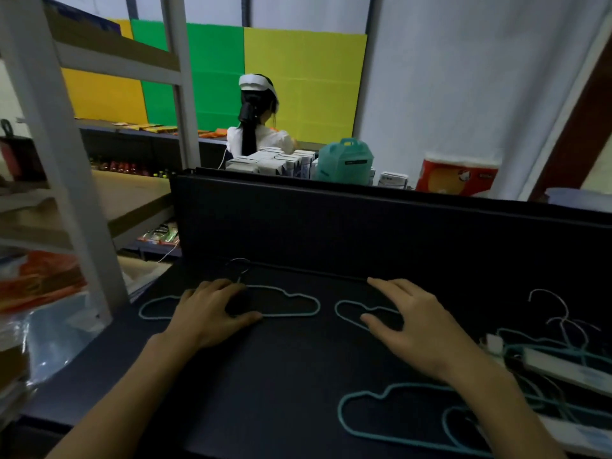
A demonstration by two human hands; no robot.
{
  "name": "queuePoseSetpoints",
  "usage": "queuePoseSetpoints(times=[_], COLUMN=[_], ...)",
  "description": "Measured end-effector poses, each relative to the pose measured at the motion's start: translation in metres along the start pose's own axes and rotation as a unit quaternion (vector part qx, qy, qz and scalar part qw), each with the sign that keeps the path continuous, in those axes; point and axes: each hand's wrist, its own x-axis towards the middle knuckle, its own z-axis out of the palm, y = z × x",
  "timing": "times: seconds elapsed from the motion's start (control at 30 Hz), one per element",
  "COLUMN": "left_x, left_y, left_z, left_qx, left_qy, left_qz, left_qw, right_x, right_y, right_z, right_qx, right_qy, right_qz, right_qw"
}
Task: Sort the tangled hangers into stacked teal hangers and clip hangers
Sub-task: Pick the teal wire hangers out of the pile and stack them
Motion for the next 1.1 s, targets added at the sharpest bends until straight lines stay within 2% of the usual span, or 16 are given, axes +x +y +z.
queuePoseSetpoints(times=[0.23, 0.53, 0.73, 0.9, 1.0, 1.1], left_x=[0.019, 0.011, 0.010, 0.008, 0.004, 0.005], left_y=[-0.023, -0.013, 0.038, 0.107, 0.148, 0.181], left_z=[0.005, 0.004, -0.009, -0.004, 0.000, 0.006], left_qx=[-0.016, -0.024, -0.060, -0.105, -0.121, -0.116], left_qy=[-0.029, 0.074, 0.145, 0.161, 0.163, 0.162], left_qz=[0.051, 0.121, 0.195, 0.248, 0.271, 0.289], left_qw=[0.998, 0.990, 0.968, 0.949, 0.941, 0.937], right_x=[-0.002, -0.028, -0.071, -0.125, -0.155, -0.175], right_y=[-0.041, -0.051, -0.034, 0.003, 0.023, 0.046], right_z=[0.028, 0.032, 0.011, -0.027, -0.050, -0.068], right_qx=[-0.016, -0.027, -0.035, -0.041, -0.043, -0.046], right_qy=[-0.011, 0.009, 0.039, 0.088, 0.079, 0.099], right_qz=[0.050, 0.094, 0.145, 0.228, 0.278, 0.296], right_qw=[0.999, 0.995, 0.988, 0.969, 0.956, 0.949])
